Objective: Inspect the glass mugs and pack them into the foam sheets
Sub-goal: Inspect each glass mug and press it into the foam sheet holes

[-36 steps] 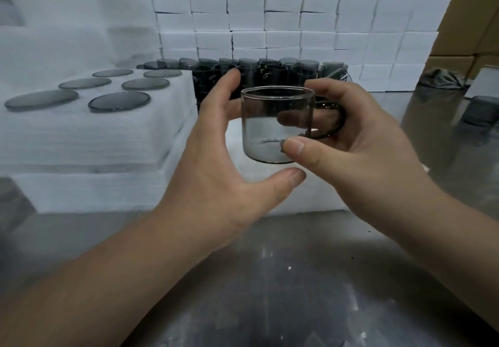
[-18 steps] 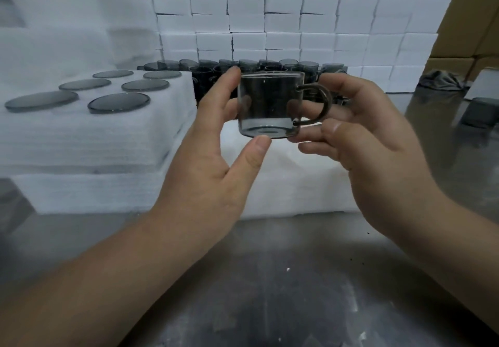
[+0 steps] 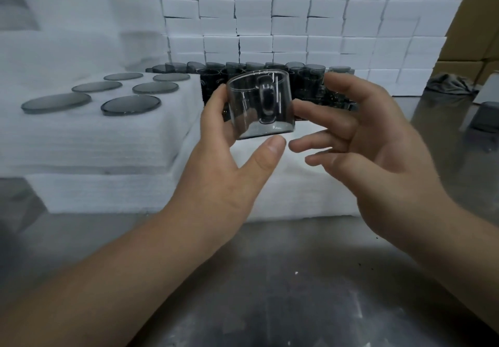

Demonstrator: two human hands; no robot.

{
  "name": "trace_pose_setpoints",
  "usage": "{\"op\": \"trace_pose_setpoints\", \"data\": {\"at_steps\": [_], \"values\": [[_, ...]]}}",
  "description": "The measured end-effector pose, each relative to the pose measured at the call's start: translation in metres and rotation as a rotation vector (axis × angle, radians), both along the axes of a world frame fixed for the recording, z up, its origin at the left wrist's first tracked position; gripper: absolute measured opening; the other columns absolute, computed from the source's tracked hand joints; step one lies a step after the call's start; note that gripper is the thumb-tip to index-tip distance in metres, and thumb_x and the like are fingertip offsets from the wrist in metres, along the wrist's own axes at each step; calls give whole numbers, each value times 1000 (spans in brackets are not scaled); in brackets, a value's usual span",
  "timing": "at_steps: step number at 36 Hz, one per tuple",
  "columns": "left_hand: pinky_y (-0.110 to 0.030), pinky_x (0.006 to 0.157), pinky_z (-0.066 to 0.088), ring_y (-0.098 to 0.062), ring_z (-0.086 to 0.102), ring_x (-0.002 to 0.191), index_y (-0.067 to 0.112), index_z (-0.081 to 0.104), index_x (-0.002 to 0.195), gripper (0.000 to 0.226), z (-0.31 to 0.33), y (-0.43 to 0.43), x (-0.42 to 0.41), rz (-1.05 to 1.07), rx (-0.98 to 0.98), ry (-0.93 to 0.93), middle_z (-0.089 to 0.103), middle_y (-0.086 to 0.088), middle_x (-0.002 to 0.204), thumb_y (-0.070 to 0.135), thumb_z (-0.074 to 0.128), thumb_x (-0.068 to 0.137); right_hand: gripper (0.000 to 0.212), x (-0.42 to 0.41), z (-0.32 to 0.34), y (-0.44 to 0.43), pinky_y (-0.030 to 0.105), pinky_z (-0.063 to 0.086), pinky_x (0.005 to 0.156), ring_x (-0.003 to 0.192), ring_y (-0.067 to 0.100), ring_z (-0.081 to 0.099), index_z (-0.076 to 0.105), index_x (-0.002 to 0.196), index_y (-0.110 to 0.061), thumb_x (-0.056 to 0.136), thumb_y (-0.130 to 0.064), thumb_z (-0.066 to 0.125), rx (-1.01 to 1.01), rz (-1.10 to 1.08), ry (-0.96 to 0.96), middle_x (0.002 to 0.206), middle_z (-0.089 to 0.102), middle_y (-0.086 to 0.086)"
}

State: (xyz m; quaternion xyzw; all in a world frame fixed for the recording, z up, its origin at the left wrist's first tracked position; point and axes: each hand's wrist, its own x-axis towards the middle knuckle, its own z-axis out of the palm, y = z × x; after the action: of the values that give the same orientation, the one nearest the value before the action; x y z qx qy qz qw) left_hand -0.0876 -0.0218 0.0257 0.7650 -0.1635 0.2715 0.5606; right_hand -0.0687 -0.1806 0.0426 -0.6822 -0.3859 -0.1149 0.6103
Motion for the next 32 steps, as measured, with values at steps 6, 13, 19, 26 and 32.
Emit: {"op": "trace_pose_setpoints", "data": {"at_steps": [6,13,19,26,32], "values": [[-29,100,35,4,48,118,22,33,132,72,1,1,2,2,-140,-11,59,26,114,54,53,71,56,-1,-1,0,26,50,81,99,12,63,40,117,-41,69,-14,50,-77,41,-70,125,57,-11],[-16,94,39,8,52,108,28,48,119,58,2,2,1,59,-106,-1,61,26,109,57,52,70,48,-2,-2,2,26,49,81,99,12,64,42,115,-43,70,-27,50,-76,5,-81,121,60,-12],[-3,82,39,14,53,100,42,41,108,49,3,0,-1,193,-27,-40,61,28,101,42,69,67,29,-2,0,3,27,53,70,74,9,64,54,99,-39,70,-43,55,-22,-166,-68,94,67,-9],[4,82,30,16,44,106,43,29,117,74,4,-3,-7,347,150,-109,49,27,109,53,72,58,19,-7,3,3,9,33,44,47,4,46,59,60,-39,77,-44,52,-135,-229,-199,56,55,-2],[-4,85,35,0,46,109,54,19,114,78,4,-4,-7,401,251,-128,43,29,106,53,71,57,17,-6,0,6,9,28,41,42,3,42,64,63,-27,75,-39,64,-202,-255,-128,51,51,-2]]}}
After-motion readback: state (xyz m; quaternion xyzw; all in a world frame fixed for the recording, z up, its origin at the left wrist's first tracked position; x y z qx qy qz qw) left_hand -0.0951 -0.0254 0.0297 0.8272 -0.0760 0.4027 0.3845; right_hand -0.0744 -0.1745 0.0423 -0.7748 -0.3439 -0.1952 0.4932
